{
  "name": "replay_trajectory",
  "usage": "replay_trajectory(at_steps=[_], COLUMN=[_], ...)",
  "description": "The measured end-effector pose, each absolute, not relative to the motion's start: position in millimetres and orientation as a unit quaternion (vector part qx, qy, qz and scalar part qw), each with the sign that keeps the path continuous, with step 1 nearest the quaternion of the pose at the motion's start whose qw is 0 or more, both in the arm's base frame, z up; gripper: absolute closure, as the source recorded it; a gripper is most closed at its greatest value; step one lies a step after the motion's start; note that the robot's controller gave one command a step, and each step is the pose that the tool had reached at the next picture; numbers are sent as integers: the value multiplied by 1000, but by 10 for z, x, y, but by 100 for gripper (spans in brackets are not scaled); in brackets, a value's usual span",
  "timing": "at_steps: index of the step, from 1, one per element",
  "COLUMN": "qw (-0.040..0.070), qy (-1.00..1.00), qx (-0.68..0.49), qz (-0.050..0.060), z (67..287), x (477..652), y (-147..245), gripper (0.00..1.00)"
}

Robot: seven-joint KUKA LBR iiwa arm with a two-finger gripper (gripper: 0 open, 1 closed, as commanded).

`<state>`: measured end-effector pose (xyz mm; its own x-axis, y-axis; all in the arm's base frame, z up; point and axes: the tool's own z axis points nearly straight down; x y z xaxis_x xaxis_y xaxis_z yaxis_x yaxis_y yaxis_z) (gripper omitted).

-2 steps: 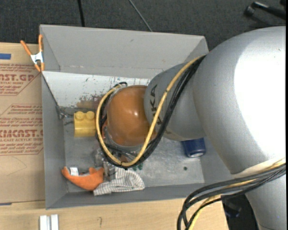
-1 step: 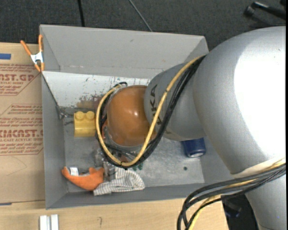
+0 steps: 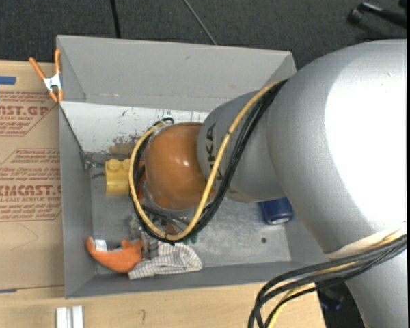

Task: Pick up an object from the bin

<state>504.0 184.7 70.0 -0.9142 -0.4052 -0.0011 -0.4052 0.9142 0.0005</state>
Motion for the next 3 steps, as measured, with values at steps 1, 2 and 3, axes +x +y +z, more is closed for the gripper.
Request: replay_trajectory(at_steps=[1, 2, 3], qw=[0, 1, 0], qy=[977, 977, 977], qx=[-211, -215, -215], qz=[0, 0, 1], z=[795, 758, 658], x=[5008, 5010, 5002], y=[1882, 1978, 2073], gripper=[100, 100, 100])
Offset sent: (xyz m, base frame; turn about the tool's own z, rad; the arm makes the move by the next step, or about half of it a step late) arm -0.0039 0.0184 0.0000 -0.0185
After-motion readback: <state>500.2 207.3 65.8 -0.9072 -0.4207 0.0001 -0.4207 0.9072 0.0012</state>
